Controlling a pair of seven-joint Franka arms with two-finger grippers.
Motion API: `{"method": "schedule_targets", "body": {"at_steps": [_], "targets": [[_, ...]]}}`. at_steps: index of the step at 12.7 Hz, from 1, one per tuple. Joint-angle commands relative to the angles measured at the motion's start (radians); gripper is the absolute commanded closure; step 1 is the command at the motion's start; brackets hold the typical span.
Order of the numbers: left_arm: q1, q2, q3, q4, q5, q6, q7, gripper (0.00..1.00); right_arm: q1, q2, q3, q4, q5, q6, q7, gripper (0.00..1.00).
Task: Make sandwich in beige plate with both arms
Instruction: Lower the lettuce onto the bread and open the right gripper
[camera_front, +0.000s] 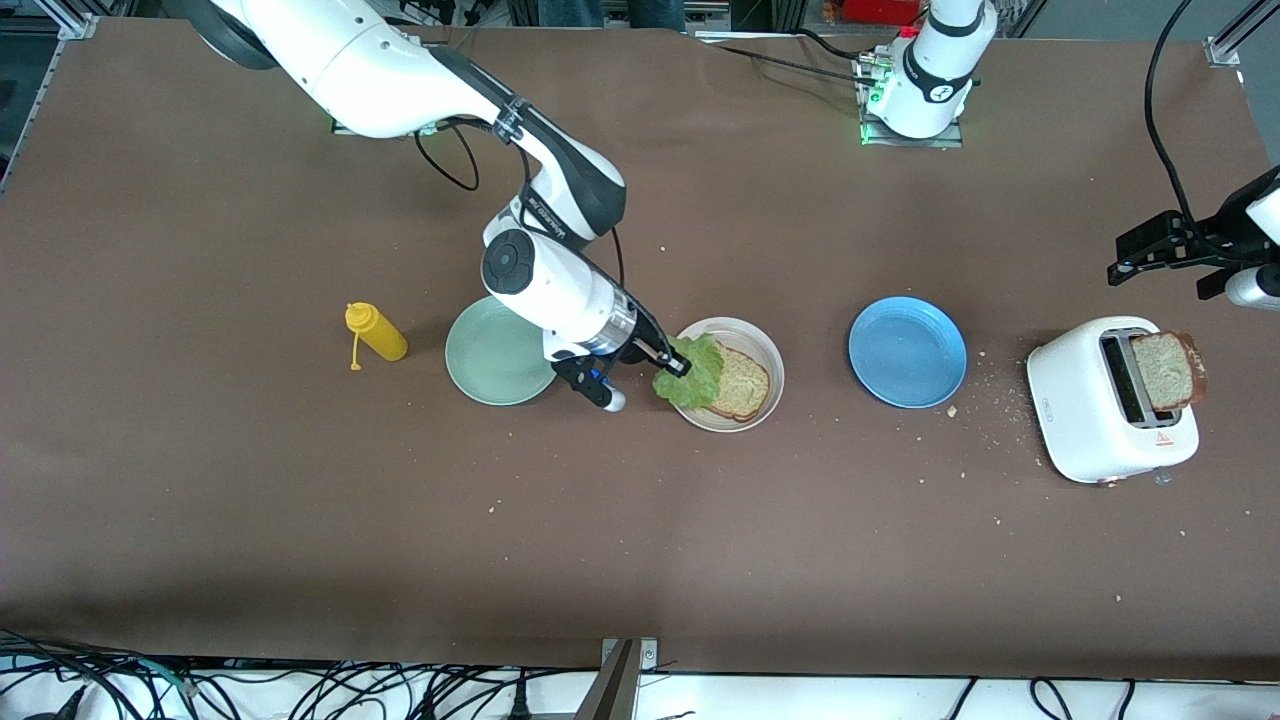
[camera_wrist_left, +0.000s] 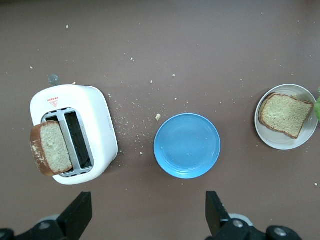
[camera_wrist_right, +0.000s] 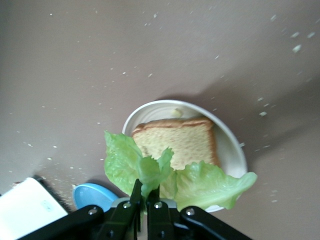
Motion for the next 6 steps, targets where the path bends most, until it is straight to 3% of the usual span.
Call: {"method": "schedule_targets", "body": {"at_steps": [1,6], "targets": [[0.000,0.011,-0.003,0.026,0.014,-0.010,-0.003,0.00,0.038,0.076,0.000,0.099,0.014,0.009,0.037,1.00],[0.000,0.011,-0.003,0.026,0.014,-0.010,-0.003,0.00,0.069,0.128,-0.005,0.103,0.003,0.095,0.063,1.00]]}}
